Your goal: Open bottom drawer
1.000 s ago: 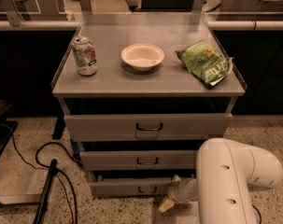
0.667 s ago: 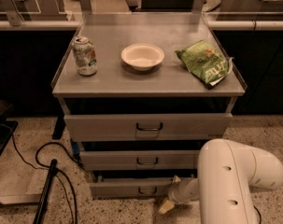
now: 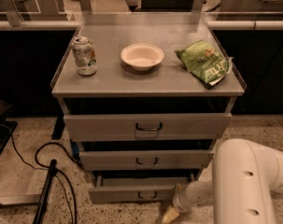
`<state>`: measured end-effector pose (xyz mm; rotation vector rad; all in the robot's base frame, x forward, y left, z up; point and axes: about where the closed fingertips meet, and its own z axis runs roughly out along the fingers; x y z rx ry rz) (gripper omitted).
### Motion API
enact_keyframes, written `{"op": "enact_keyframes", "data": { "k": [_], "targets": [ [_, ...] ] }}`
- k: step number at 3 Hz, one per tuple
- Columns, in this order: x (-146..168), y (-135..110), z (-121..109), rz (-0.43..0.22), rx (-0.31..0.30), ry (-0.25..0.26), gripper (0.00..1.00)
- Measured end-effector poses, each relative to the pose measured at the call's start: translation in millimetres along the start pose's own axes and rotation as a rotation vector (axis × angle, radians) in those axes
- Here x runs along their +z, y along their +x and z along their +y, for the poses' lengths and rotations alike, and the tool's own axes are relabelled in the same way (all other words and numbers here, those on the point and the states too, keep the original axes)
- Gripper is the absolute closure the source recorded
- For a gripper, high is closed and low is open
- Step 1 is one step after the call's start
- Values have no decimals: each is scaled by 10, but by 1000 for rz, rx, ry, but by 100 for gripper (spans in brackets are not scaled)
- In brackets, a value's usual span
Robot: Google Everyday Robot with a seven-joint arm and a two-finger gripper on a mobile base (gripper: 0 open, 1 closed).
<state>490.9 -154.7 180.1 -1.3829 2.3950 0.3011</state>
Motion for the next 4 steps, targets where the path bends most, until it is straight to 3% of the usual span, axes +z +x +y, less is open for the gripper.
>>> {"op": "enact_keyframes", "data": {
  "k": [1, 2, 3, 4],
  "targets": [
    [-462, 225, 397, -10, 29, -72, 0],
    [-744, 357, 613, -12, 54, -102, 0],
    [-689, 321, 583, -26, 34, -103, 0],
    [-505, 183, 326, -48, 9, -70, 0]
  ]
}}
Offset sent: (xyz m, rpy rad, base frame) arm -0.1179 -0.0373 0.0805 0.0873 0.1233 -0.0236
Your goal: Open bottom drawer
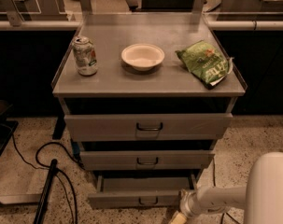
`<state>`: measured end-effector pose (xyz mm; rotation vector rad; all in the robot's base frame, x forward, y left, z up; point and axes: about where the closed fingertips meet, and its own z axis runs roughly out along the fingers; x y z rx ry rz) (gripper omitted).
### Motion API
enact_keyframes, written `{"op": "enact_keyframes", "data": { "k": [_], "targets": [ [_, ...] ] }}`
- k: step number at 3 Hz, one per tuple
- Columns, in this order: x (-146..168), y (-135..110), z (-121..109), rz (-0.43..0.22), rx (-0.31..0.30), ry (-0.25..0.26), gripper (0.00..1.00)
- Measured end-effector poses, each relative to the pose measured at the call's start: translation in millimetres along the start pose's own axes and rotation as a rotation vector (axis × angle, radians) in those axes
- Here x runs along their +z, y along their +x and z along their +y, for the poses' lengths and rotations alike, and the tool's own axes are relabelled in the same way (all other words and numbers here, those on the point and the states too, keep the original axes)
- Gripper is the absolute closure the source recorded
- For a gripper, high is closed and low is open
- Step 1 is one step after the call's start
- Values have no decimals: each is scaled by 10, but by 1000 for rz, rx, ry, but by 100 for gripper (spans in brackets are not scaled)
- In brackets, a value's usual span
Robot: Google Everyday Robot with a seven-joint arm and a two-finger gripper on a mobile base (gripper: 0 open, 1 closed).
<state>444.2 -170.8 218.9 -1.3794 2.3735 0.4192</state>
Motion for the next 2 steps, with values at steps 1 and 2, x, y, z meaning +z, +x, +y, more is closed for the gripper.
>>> {"op": "enact_keyframes", "data": {
  "k": [1, 2],
  "targets": [
    [194, -91, -258, 2, -23, 21, 0],
    [320, -122, -371, 3, -34, 25, 0]
  ]
}}
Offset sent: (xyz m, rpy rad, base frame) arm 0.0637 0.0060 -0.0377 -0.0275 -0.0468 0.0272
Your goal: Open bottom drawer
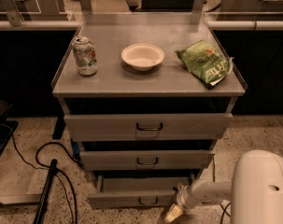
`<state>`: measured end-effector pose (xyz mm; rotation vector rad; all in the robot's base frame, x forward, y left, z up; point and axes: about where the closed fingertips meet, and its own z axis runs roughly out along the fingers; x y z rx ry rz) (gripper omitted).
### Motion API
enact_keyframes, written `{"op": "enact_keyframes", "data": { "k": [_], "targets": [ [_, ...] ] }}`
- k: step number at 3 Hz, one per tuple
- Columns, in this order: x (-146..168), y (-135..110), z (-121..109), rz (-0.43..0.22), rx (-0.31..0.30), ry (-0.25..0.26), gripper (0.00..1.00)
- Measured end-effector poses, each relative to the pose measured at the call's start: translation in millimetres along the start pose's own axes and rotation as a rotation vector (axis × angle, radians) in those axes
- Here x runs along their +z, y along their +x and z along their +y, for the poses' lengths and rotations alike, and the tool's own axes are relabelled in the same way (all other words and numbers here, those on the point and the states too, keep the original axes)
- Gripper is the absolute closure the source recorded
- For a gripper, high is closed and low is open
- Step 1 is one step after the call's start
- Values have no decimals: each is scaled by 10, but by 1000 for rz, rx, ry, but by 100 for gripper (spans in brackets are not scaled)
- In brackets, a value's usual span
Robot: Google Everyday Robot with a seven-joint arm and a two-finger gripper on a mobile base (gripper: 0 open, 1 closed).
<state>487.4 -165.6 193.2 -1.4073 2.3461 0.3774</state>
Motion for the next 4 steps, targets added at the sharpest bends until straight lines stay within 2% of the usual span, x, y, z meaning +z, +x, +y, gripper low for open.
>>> {"op": "enact_keyframes", "data": {
  "k": [1, 2, 3, 4],
  "targets": [
    [129, 50, -30, 26, -9, -10, 0],
    [236, 197, 100, 63, 9, -53, 0],
    [204, 226, 112, 74, 18, -56, 0],
    [16, 409, 337, 113, 60, -86, 0]
  ]
}}
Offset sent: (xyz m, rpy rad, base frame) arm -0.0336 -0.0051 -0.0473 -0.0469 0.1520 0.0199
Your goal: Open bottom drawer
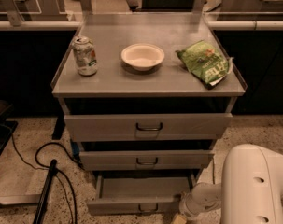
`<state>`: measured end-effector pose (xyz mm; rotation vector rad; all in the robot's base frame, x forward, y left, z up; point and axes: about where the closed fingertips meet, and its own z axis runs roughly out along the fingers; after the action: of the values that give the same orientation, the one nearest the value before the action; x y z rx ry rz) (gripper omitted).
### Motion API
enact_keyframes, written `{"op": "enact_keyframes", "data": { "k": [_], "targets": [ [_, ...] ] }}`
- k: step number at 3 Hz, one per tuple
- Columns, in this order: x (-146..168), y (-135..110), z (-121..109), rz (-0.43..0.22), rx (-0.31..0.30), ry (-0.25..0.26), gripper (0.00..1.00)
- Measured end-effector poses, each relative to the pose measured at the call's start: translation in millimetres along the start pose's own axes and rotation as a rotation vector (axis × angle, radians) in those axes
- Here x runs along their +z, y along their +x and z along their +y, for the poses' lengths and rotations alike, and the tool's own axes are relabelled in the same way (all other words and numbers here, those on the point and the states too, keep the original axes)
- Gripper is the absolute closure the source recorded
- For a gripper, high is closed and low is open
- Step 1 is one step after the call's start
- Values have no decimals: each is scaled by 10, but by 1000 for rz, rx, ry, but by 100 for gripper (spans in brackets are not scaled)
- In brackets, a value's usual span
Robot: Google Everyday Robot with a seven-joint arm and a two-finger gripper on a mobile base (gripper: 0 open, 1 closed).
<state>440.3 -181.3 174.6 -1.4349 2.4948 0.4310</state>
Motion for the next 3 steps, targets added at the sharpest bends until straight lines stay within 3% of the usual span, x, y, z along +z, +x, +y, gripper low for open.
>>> {"op": "enact_keyframes", "data": {
  "k": [1, 3],
  "targets": [
    [-489, 271, 445, 10, 76, -46, 0],
    [-464, 317, 505, 7, 59, -67, 0]
  ]
}}
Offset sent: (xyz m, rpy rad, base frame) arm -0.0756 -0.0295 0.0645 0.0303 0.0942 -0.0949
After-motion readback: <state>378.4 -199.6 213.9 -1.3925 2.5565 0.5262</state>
